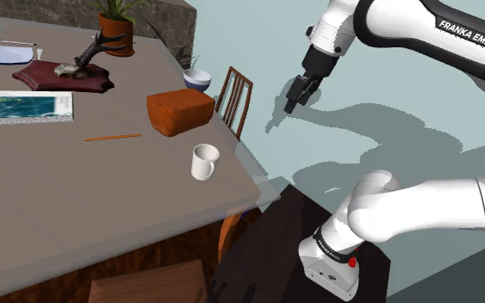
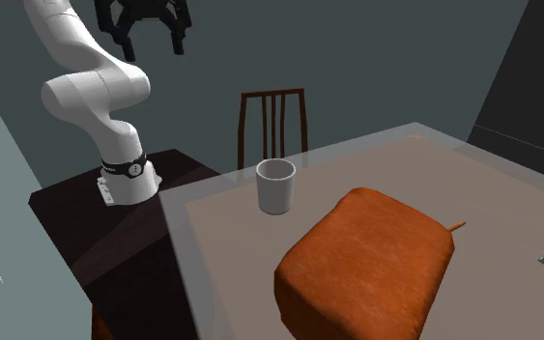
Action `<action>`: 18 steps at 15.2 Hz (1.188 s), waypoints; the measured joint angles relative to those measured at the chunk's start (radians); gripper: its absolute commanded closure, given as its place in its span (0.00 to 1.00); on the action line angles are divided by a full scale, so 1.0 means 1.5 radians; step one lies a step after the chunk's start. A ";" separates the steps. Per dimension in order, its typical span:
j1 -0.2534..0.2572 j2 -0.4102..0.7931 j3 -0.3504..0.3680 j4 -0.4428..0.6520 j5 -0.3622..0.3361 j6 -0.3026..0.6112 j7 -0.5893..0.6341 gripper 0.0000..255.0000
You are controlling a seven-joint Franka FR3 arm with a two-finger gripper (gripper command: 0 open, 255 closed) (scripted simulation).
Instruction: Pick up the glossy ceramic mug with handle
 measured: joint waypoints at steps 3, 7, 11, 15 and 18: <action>0.002 0.015 0.004 -0.013 0.005 0.025 0.005 0.00; 0.006 0.074 0.013 -0.040 0.018 0.107 0.016 0.00; 0.014 0.139 0.027 -0.065 0.034 0.191 0.031 0.00; 0.020 0.220 0.040 -0.058 0.047 0.262 0.043 0.00; 0.024 0.288 0.050 -0.053 0.055 0.323 0.052 0.00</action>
